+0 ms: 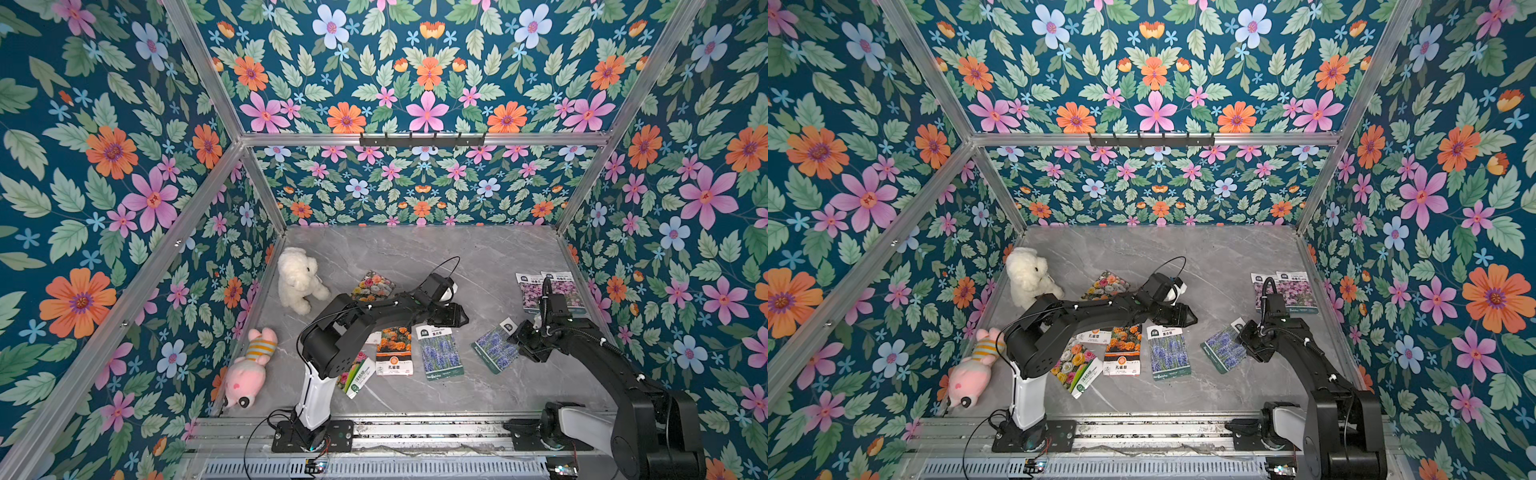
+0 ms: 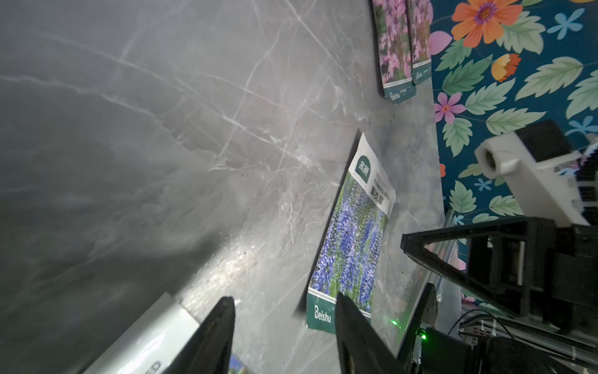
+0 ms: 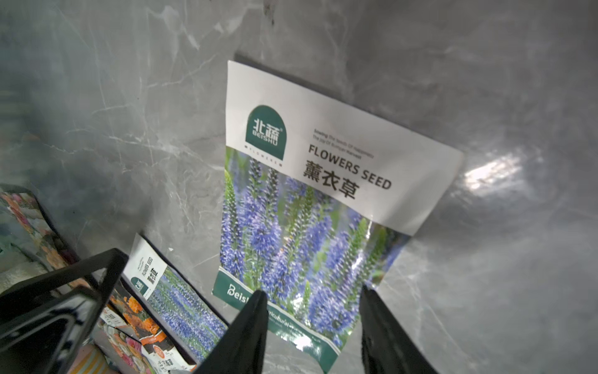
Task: Arrange the seed packets in a row
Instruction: Pick up the seed packet from the center of the board.
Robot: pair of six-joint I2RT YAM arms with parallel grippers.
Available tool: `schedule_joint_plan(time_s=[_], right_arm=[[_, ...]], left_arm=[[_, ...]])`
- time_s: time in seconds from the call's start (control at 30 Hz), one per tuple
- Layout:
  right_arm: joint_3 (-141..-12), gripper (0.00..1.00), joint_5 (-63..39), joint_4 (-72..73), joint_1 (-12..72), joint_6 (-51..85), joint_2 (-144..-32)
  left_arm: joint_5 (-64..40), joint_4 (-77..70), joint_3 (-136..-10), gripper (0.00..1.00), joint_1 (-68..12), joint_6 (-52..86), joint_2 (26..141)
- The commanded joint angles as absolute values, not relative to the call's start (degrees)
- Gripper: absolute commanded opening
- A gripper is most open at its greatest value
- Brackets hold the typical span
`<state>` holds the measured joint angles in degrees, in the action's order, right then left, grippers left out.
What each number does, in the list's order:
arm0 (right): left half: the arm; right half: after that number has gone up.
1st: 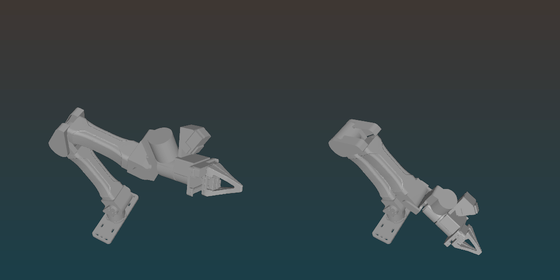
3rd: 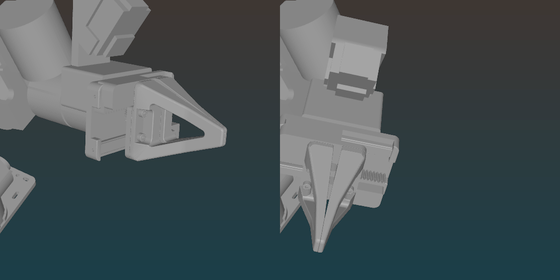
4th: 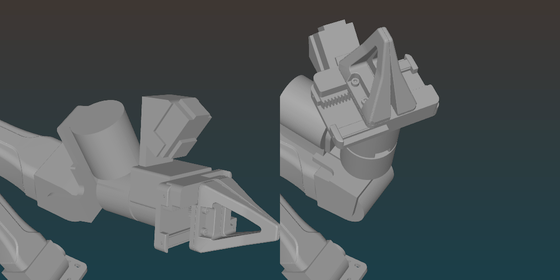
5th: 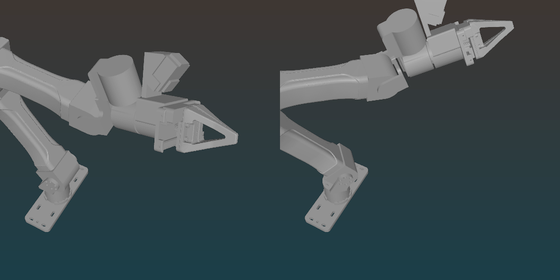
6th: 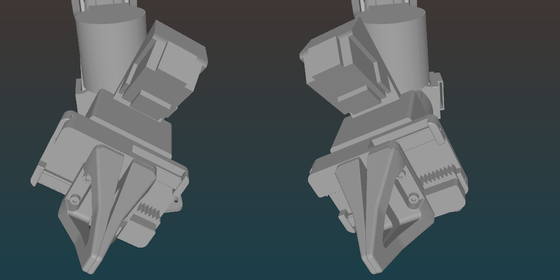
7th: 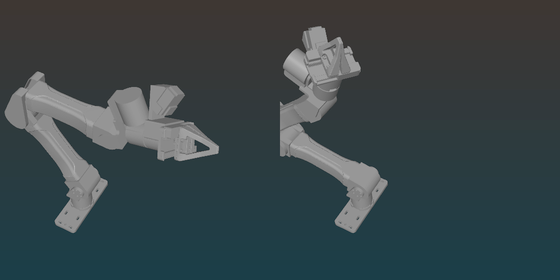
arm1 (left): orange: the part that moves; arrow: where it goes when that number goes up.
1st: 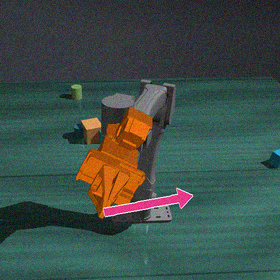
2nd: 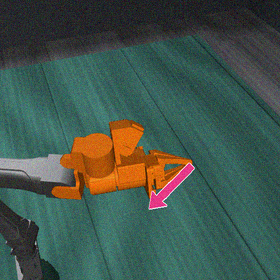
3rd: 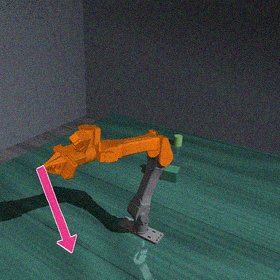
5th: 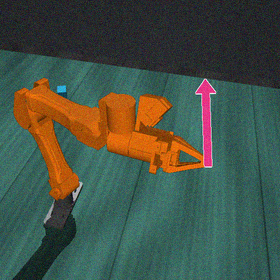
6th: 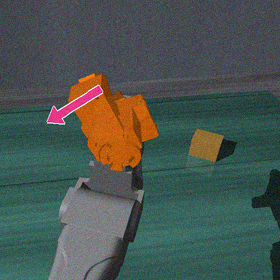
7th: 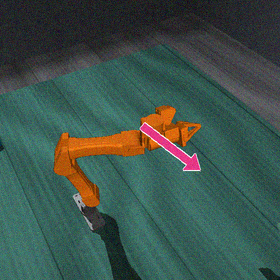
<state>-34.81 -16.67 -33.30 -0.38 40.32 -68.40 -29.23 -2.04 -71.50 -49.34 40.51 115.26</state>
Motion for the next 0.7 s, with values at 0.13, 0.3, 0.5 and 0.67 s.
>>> schedule_joint_plan(time_s=[0.13,0.3,0.5,0.67], right_arm=[[-36.2,0.49,-14.3,-29.0,-0.4,40.1,-73.3],[-36.8,0.49,-13.9,-28.7,-0.4,39.0,-75.7],[-35.9,0.49,-14.0,-27.8,-0.4,38.8,-77.1],[-35.4,0.48,-14.6,-26.9,-0.3,38.4,-78.0]], left_arm=[[-34.8,-2.3,-70.8,0.47,-50.5,43.6,115.4],[-35.4,-2.9,-68.0,0.44,-52.6,46.6,114.9],[-35.9,-6.0,-66.2,0.39,-53.6,49.4,115.3],[-35.9,-8.6,-66.3,0.36,-54.1,50.5,116.8]])
